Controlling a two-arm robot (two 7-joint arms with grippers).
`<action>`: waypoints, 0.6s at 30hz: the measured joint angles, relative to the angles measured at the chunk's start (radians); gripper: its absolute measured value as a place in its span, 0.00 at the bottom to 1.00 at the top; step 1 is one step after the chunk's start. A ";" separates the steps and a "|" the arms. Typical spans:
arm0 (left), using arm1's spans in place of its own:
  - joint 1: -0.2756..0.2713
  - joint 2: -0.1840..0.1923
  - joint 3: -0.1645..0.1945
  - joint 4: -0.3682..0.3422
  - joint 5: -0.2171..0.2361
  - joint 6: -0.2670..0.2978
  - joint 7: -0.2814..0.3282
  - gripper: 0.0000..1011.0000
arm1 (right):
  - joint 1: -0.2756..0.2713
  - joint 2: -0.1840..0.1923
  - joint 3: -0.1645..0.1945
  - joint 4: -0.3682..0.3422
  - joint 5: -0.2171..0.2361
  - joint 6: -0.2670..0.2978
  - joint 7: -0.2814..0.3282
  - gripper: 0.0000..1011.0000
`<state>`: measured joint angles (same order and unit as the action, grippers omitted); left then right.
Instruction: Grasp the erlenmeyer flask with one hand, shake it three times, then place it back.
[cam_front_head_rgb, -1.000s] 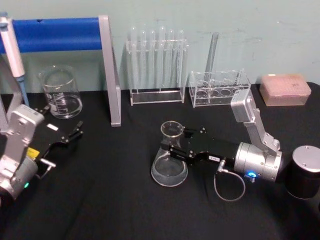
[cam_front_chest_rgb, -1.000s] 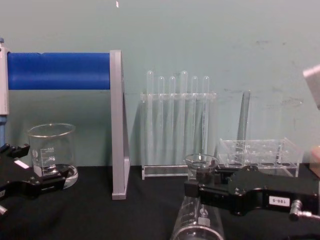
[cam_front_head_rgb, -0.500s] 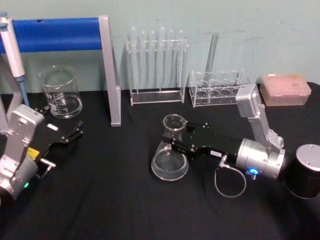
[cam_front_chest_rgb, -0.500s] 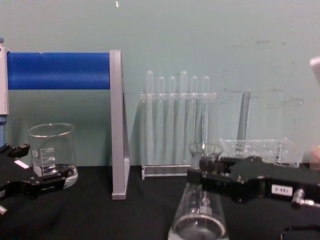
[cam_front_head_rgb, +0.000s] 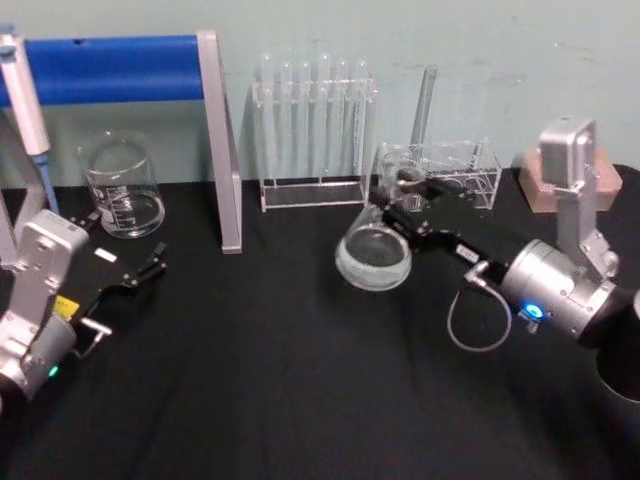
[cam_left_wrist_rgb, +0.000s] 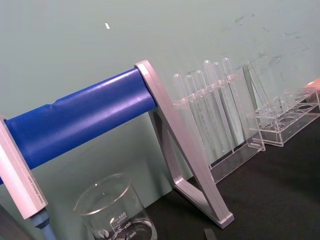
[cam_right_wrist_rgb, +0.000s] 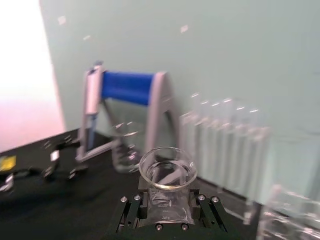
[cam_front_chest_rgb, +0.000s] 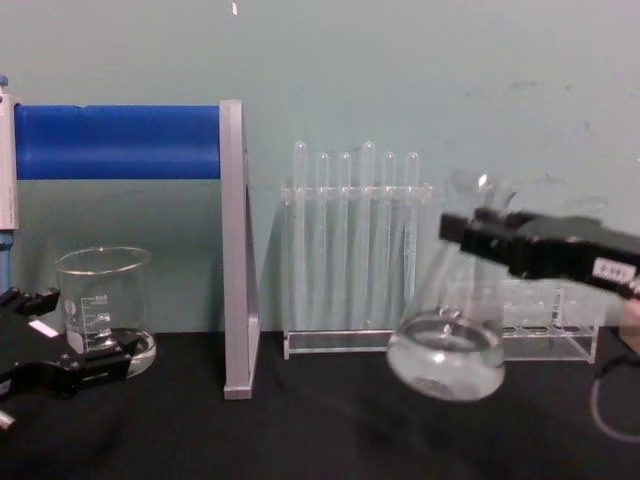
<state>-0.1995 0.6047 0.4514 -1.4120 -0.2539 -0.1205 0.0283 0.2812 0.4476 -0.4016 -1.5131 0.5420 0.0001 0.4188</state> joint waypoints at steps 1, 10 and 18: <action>0.000 0.000 0.000 0.000 0.000 0.000 0.000 0.99 | -0.008 -0.001 0.009 -0.013 -0.001 0.005 -0.019 0.44; 0.000 0.000 0.000 0.000 0.000 0.000 0.000 0.99 | -0.110 -0.013 0.110 -0.146 -0.047 0.042 -0.209 0.44; 0.000 0.000 0.000 0.000 0.000 0.000 0.000 0.99 | -0.173 -0.024 0.178 -0.201 -0.089 0.072 -0.319 0.44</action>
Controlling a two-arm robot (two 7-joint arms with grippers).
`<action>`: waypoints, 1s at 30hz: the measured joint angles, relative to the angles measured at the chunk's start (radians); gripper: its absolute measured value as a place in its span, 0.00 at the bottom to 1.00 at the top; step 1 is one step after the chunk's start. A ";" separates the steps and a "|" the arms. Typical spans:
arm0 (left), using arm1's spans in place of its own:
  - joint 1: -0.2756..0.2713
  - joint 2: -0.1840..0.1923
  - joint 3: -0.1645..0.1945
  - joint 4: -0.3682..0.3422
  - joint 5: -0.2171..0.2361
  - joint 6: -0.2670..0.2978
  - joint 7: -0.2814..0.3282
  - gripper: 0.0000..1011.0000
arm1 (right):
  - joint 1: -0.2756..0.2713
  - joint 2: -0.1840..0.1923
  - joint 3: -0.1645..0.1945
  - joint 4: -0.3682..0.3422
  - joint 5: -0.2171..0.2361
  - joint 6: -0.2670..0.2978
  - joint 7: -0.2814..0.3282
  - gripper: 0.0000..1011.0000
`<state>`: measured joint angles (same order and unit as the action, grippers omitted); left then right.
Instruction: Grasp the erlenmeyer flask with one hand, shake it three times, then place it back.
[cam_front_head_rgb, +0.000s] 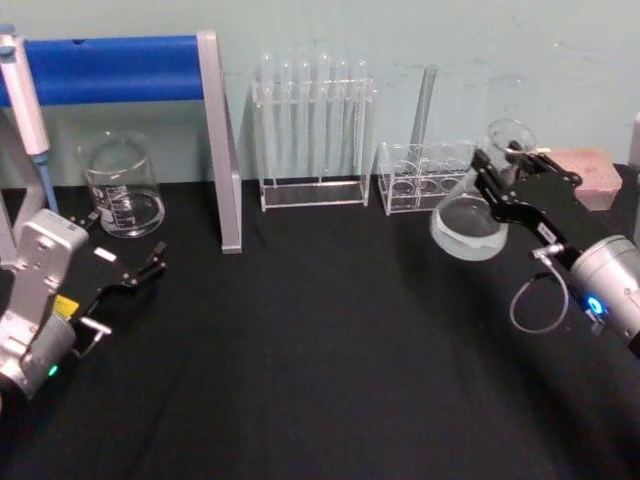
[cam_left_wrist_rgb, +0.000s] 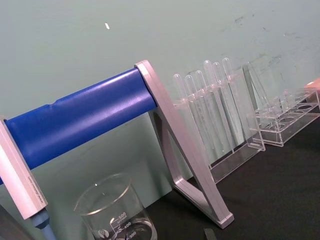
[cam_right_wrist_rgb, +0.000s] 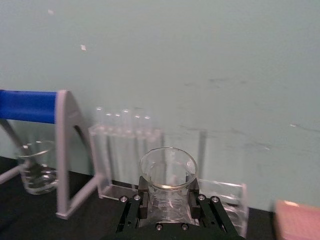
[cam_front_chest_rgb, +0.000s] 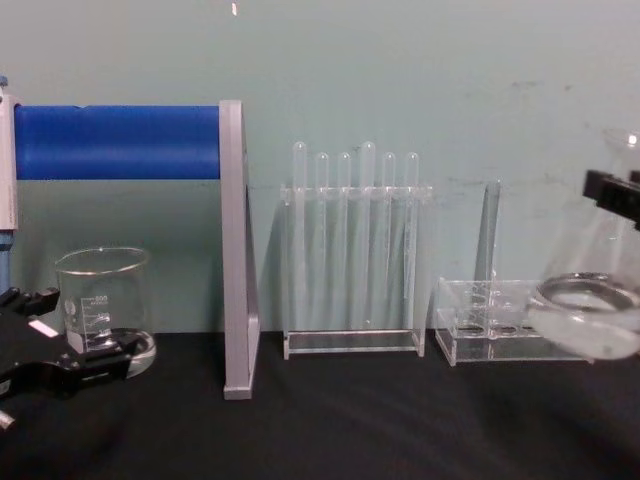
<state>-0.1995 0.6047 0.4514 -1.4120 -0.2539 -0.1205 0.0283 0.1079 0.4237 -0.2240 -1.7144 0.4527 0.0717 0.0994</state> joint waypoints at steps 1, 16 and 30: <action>0.000 0.000 0.000 0.000 0.000 0.000 0.000 0.99 | -0.009 -0.002 0.009 -0.005 -0.006 0.005 -0.012 0.44; 0.000 0.000 0.000 0.000 0.000 0.000 0.000 0.99 | -0.041 -0.023 0.051 -0.021 -0.047 0.012 -0.020 0.44; 0.000 0.000 0.000 0.000 0.000 0.000 0.000 0.99 | 0.014 -0.045 -0.029 0.009 -0.064 0.004 0.151 0.44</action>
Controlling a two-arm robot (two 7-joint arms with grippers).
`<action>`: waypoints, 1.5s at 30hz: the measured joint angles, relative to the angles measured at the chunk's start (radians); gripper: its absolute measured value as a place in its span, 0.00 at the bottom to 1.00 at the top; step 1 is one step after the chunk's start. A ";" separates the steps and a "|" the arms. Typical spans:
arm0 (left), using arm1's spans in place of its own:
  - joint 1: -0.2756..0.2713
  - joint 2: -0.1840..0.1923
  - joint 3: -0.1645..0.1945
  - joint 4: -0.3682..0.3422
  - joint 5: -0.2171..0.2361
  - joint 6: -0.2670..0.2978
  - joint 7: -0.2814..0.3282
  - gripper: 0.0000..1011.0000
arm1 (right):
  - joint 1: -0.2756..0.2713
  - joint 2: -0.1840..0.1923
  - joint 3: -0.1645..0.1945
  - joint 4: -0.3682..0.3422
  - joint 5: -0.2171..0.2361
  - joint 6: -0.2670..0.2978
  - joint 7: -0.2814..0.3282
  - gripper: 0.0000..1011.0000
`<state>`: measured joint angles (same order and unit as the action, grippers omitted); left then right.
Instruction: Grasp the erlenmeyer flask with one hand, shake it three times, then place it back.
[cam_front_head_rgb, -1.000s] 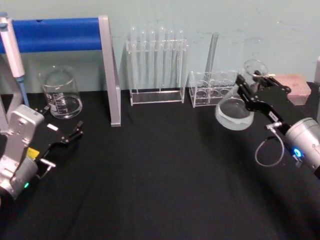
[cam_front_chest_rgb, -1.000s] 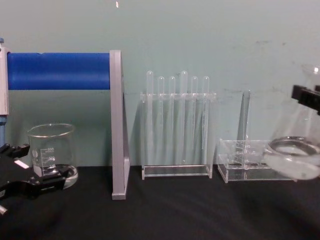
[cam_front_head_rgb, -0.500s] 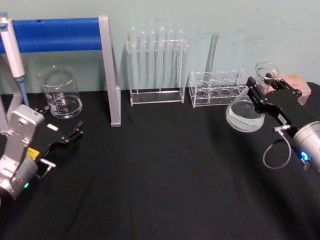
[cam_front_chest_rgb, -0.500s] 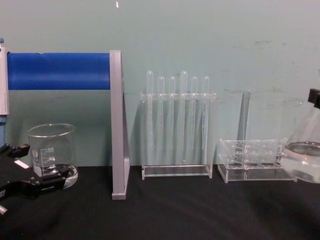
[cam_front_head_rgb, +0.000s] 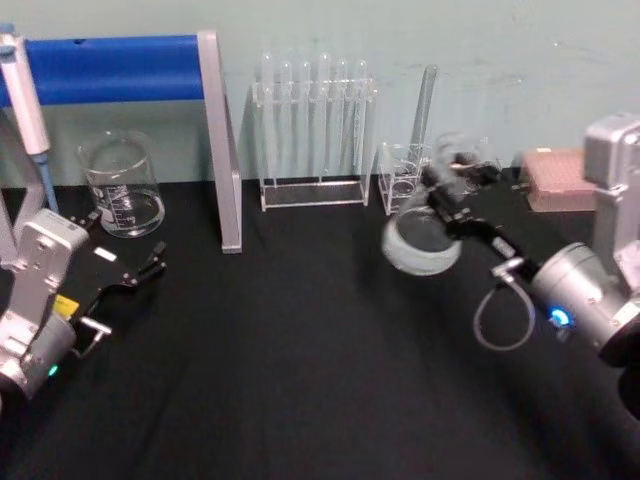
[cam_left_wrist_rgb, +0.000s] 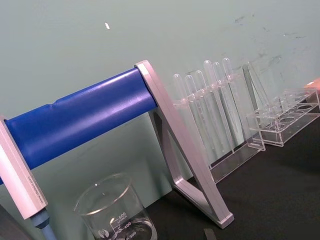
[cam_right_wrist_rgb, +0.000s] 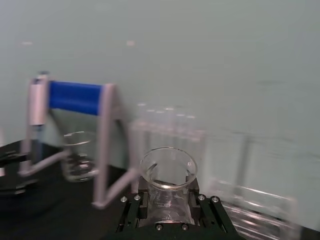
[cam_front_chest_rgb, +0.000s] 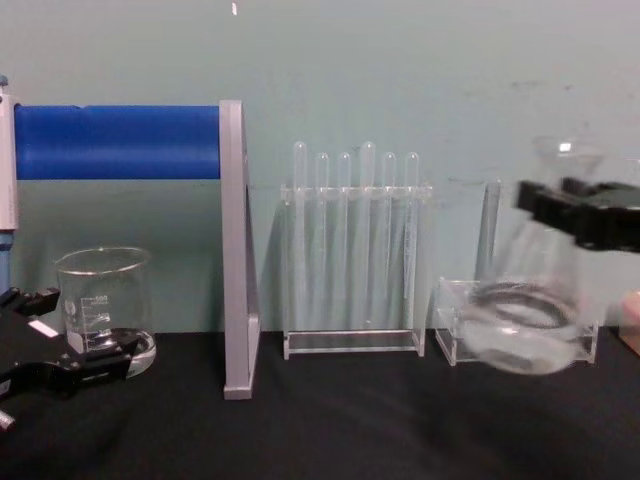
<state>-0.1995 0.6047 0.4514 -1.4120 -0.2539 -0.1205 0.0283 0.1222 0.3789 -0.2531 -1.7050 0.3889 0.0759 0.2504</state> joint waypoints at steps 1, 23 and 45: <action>0.000 0.000 0.000 0.000 0.000 0.000 0.000 0.99 | 0.000 0.000 0.000 0.000 0.000 0.000 0.000 0.44; 0.000 0.000 0.000 0.000 0.000 0.000 0.000 0.99 | 0.050 -0.009 -0.133 0.010 0.009 -0.022 0.113 0.44; 0.000 0.000 0.000 0.000 0.000 0.000 0.000 0.99 | -0.072 -0.083 0.091 -0.048 -0.168 0.001 -0.262 0.44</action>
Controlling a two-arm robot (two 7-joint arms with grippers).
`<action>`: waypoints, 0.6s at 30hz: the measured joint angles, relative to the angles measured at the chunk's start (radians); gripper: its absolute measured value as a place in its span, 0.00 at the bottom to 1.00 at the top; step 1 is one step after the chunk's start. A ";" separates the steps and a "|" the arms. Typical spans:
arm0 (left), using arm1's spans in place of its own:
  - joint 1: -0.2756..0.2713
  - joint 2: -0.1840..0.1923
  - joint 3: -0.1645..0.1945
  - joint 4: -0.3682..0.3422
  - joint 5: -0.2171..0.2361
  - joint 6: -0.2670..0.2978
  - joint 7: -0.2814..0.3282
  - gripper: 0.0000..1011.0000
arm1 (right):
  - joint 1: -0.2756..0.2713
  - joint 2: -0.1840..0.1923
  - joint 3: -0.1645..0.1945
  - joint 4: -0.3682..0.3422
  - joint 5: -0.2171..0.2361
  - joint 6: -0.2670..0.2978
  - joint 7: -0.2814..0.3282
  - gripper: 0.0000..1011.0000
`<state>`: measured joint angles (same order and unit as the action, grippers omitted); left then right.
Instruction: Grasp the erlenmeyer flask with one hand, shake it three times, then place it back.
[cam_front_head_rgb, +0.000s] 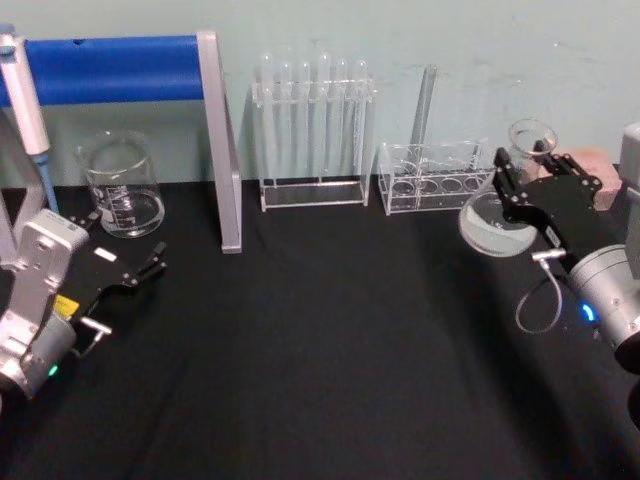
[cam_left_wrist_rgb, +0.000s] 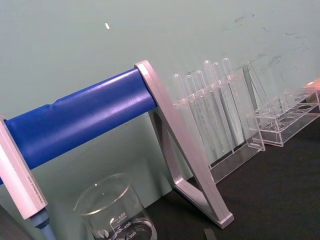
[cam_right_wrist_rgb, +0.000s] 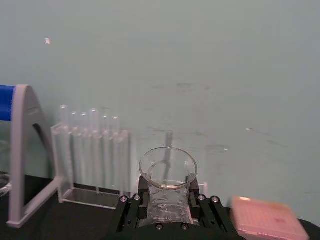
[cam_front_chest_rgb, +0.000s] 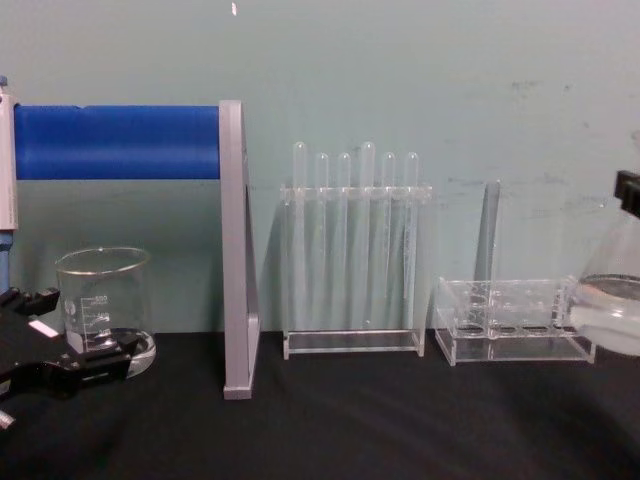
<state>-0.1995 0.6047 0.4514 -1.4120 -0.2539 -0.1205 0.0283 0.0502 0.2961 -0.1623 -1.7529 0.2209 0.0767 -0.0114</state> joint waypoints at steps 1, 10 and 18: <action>0.000 0.000 0.000 0.000 0.000 0.000 0.000 0.99 | 0.000 0.000 0.000 0.000 0.000 0.000 0.000 0.44; 0.000 0.000 0.000 0.000 0.000 0.000 0.000 0.99 | 0.013 -0.022 -0.009 0.011 -0.018 0.002 0.034 0.44; 0.000 0.000 0.000 0.000 0.000 0.000 0.000 0.99 | 0.054 -0.042 -0.077 0.041 -0.020 -0.011 0.147 0.44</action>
<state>-0.1996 0.6047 0.4514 -1.4120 -0.2539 -0.1205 0.0283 0.1043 0.2544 -0.2392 -1.7123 0.2013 0.0660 0.1354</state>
